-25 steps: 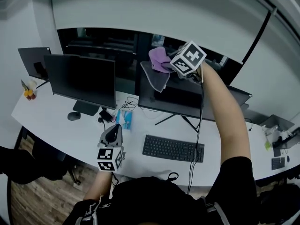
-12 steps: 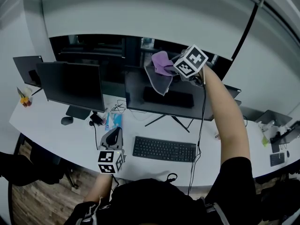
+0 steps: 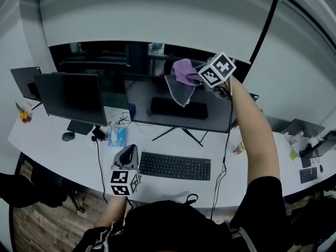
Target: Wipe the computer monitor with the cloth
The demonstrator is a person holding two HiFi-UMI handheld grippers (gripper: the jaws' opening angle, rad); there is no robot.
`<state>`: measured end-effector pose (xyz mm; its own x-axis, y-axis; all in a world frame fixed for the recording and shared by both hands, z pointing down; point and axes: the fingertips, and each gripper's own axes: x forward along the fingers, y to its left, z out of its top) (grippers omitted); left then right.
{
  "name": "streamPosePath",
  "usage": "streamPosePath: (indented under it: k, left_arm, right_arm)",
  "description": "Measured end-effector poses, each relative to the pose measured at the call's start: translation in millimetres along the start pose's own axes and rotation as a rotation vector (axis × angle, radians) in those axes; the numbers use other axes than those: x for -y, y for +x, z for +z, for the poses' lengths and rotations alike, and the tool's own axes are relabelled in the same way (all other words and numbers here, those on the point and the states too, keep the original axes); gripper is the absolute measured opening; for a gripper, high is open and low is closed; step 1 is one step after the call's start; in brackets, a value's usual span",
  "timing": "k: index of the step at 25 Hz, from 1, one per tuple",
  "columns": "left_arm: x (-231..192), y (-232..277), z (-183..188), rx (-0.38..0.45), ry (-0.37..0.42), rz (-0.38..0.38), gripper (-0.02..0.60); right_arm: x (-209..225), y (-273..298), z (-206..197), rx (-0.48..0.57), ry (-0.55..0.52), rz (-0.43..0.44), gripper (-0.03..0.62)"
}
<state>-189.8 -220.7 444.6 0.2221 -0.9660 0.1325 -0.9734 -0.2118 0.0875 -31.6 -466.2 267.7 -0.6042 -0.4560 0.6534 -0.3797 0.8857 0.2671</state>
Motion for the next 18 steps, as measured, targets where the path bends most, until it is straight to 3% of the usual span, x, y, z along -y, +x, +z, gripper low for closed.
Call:
streamPosePath:
  k: [10,18]
  left_arm:
    - [48,10,-6,-0.007,0.012,-0.041,0.014]
    - [76,12,-9,-0.011,0.038,-0.065,0.014]
  right_arm:
    - [19,-35,-41,-0.030,0.001,-0.090,0.095]
    - [40,-63,-75,-0.052,0.074,-0.146,0.095]
